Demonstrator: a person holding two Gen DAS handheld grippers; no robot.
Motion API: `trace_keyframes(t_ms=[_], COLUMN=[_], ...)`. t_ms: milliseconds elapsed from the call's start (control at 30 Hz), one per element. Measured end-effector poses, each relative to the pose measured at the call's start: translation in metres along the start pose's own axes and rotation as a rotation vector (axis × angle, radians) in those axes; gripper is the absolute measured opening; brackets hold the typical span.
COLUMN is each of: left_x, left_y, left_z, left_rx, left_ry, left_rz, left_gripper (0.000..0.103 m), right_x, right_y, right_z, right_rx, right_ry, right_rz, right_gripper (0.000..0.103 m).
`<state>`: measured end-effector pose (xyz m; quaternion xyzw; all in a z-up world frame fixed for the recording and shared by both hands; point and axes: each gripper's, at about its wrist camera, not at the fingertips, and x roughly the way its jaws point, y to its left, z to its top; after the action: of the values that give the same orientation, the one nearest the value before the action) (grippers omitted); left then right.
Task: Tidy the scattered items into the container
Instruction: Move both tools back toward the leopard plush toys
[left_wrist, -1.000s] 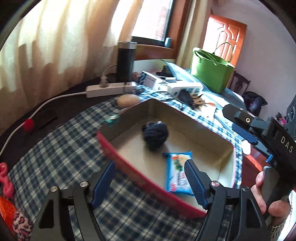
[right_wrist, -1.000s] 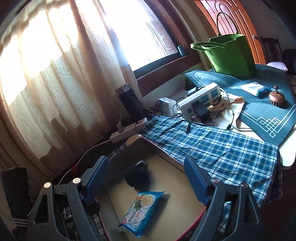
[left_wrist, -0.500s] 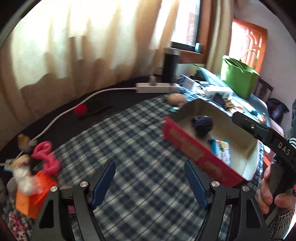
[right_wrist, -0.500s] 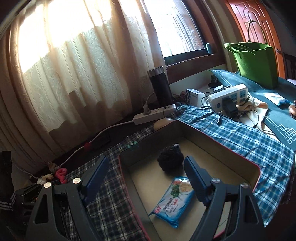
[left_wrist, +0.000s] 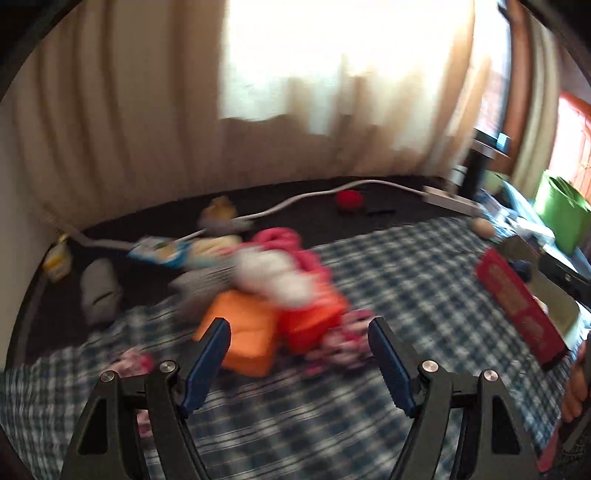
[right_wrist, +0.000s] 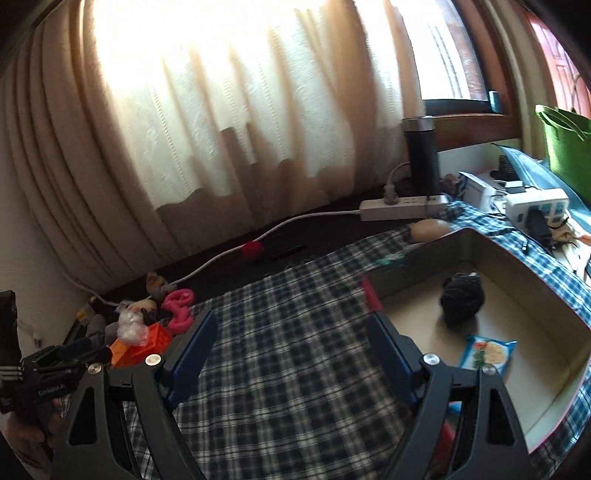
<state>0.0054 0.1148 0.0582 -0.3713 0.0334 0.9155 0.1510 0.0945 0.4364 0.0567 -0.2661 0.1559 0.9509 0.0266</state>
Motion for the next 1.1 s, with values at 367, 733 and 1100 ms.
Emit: trace_keyframes(t_ms=[367, 733, 1100], left_x=[0.002, 0.023, 0.041], left_y=[0.088, 0.113, 0.119], left_z=[-0.042, -0.055, -0.064], left_rx=[-0.136, -0.192, -0.230], left_ry=[0.053, 0.079, 0.134], left_rz=[0.188, 0.205, 0.163], left_gripper=[0.079, 0.078, 0.052], right_x=[0.032, 0.052, 0.068], right_y=[0.052, 0.078, 0.098], right_z=[-0.015, -0.027, -0.034], right_rx=[-0.089, -0.134, -0.174], right_ry=[0.096, 0.150, 0.191], right_rz=[0.058, 0.073, 0.104], right_gripper=[0.086, 0.086, 0.086])
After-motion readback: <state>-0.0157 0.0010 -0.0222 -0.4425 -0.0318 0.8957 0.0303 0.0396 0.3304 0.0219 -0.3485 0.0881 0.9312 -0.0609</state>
